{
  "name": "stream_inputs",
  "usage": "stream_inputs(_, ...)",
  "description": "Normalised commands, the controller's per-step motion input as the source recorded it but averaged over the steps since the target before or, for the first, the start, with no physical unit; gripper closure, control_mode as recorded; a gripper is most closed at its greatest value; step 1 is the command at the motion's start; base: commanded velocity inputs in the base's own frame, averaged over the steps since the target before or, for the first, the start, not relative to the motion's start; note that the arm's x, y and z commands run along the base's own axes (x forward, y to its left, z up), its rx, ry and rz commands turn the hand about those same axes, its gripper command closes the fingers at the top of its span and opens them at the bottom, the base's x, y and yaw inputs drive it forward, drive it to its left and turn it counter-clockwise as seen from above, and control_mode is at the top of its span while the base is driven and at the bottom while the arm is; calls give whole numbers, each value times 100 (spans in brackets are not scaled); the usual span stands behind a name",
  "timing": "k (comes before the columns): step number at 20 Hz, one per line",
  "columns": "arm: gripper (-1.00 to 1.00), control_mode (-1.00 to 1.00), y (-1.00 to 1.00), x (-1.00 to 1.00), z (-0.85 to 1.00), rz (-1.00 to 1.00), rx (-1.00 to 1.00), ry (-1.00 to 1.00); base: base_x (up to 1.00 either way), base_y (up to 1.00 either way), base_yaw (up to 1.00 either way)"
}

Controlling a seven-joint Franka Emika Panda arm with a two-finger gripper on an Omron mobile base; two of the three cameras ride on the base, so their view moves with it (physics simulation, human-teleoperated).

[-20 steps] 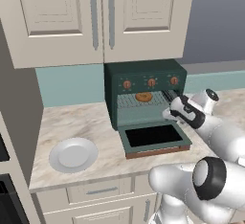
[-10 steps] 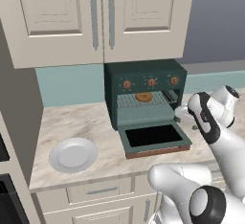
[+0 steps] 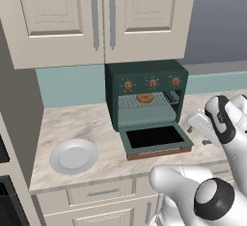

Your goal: Pick up the bagel from the plate, place it on the toaster oven rack, close the door, and set the timer.

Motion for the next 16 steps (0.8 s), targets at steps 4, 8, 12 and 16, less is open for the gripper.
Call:
stream_inputs(4,-100,-100,0,-47,-54,-17,4,-7,0,0,0)
stream_inputs(8,-100,-100,1,3,-27,-15,1,-2,0,0,0)
stream_inputs(12,-100,-100,0,25,-19,-15,0,0,0,0,0)
stream_inputs(16,-100,-100,0,31,-19,-15,1,0,0,0,0)
